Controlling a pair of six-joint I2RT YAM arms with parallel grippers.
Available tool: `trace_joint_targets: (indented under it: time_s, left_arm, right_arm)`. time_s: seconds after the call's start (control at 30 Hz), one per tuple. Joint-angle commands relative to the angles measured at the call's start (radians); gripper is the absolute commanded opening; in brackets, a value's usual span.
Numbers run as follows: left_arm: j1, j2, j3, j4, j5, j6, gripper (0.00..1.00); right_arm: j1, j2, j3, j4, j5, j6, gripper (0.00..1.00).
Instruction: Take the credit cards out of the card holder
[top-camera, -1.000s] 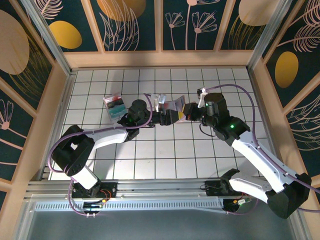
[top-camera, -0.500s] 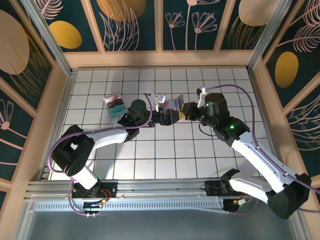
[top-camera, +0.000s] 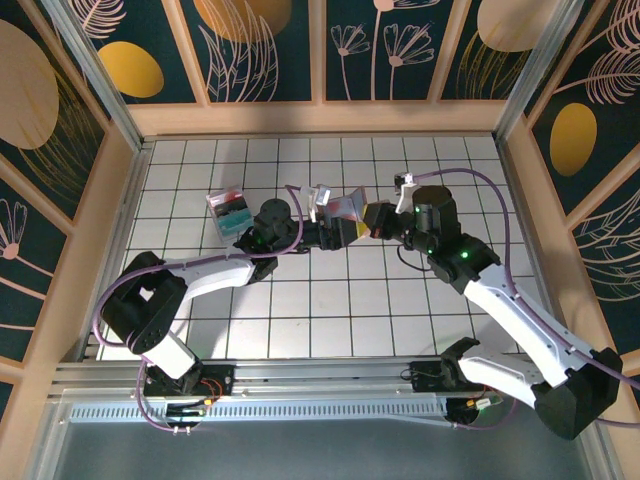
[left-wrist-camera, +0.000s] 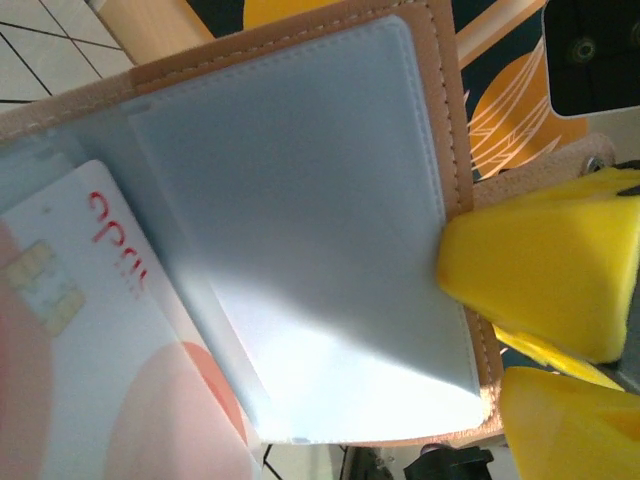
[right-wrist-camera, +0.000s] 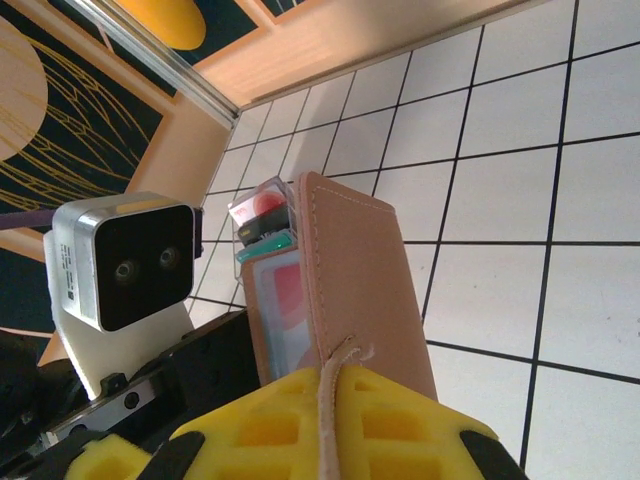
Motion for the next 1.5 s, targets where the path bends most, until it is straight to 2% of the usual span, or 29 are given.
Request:
trace_joint_targets:
  time_s: [0.0, 0.17, 0.27, 0.37, 0.47, 0.57, 0.67, 0.73, 0.8, 0.87, 1.07, 1.2, 1.27, 1.47]
  left_arm:
    - [-0.006, -0.040, -0.010, 0.044, 0.022, 0.006, 0.84]
    - [-0.006, -0.044, -0.010, 0.041, 0.021, 0.006, 0.78]
    - [-0.006, -0.048, -0.010, 0.036, 0.018, 0.009, 0.70]
    - [-0.006, -0.050, -0.013, 0.019, 0.012, 0.017, 0.50]
    - [-0.006, -0.054, -0.018, 0.012, 0.002, 0.022, 0.34]
    - [-0.006, -0.059, -0.021, 0.005, -0.004, 0.028, 0.24]
    - [-0.005, -0.063, -0.021, 0.000, -0.006, 0.036, 0.22]
    - [-0.006, -0.065, -0.021, -0.005, -0.004, 0.042, 0.22]
    - [-0.006, -0.067, -0.021, -0.007, -0.002, 0.048, 0.22]
    - [-0.006, -0.067, -0.021, -0.004, 0.006, 0.052, 0.22]
    - [-0.006, -0.066, -0.020, 0.001, 0.026, 0.052, 0.22]
    - [-0.006, -0.066, -0.023, 0.003, 0.030, 0.052, 0.23]
    - [-0.006, -0.064, -0.026, 0.006, 0.029, 0.052, 0.23]
    - [-0.006, -0.066, -0.035, -0.002, 0.006, 0.054, 0.25]
  right_arm:
    - [-0.023, -0.041, -0.022, 0.030, 0.009, 0.020, 0.00]
    - [-0.028, -0.058, -0.049, 0.032, -0.002, 0.028, 0.00]
    - [-0.042, -0.069, -0.064, 0.042, -0.010, 0.024, 0.00]
    - [-0.067, -0.081, -0.074, 0.043, -0.016, 0.023, 0.00]
    - [-0.081, -0.095, -0.090, 0.046, -0.023, 0.020, 0.02]
    - [-0.094, -0.109, -0.103, 0.049, -0.034, 0.021, 0.20]
    - [-0.107, -0.128, -0.117, 0.048, -0.038, 0.020, 0.46]
    - [-0.118, -0.138, -0.127, 0.050, -0.046, 0.020, 0.59]
    - [-0.130, -0.147, -0.143, 0.069, -0.072, 0.020, 0.67]
    - [-0.144, -0.150, -0.161, 0.092, -0.110, 0.021, 0.71]
    - [-0.164, -0.140, -0.218, 0.206, -0.240, 0.021, 0.70]
    - [-0.171, -0.127, -0.246, 0.276, -0.295, 0.021, 0.59]
    - [-0.174, -0.120, -0.252, 0.290, -0.305, 0.021, 0.48]
    - [-0.182, -0.111, -0.273, 0.309, -0.314, 0.032, 0.07]
